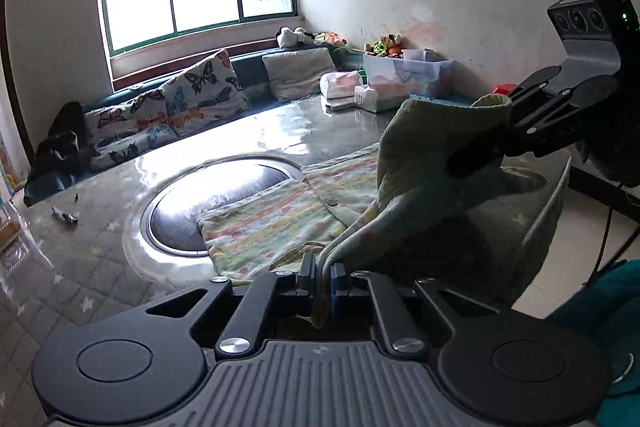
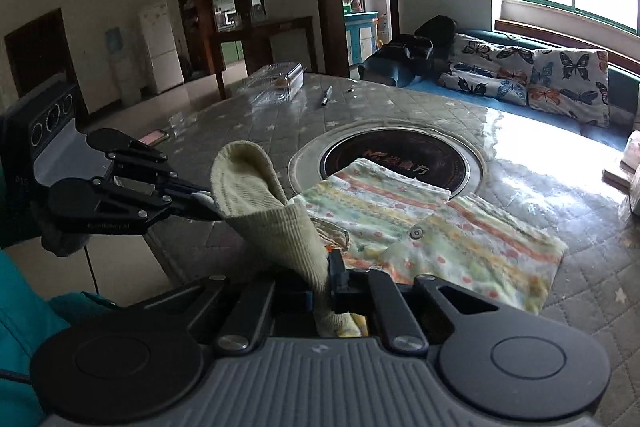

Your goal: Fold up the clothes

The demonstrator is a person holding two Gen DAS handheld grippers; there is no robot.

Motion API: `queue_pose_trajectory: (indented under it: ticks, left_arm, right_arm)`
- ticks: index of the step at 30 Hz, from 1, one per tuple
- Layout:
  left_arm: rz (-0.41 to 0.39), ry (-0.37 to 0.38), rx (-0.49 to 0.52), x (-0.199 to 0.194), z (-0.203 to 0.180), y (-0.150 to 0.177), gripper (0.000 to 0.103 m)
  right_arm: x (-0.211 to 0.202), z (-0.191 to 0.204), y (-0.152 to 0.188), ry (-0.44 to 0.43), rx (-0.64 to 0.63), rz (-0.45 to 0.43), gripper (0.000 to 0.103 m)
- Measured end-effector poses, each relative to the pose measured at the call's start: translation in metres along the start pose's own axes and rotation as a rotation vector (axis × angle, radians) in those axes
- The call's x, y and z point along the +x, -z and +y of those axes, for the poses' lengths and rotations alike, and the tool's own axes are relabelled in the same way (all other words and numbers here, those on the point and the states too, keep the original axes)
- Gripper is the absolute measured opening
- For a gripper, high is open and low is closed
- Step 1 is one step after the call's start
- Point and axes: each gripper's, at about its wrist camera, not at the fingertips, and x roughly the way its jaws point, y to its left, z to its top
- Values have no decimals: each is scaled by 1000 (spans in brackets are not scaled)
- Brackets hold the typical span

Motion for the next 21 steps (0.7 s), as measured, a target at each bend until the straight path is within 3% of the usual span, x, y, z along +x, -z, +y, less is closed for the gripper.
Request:
queue_pose_trajectory:
  ticks: [8, 13, 16, 21]
  left_arm:
    - [-18, -24, -59, 37, 33, -31, 8]
    - [-31, -40, -101, 73, 62, -60, 8]
    - [2, -47, -152, 105, 84, -72, 7]
    - [97, -64, -207, 156, 110, -66, 8]
  right_arm:
    - [17, -21, -43, 62, -40, -19, 6]
    - [51, -53, -82, 116, -63, -8, 6]
    - [75, -74, -98, 137, -68, 13, 6]
    - [133, -111, -109, 166, -32, 78, 8]
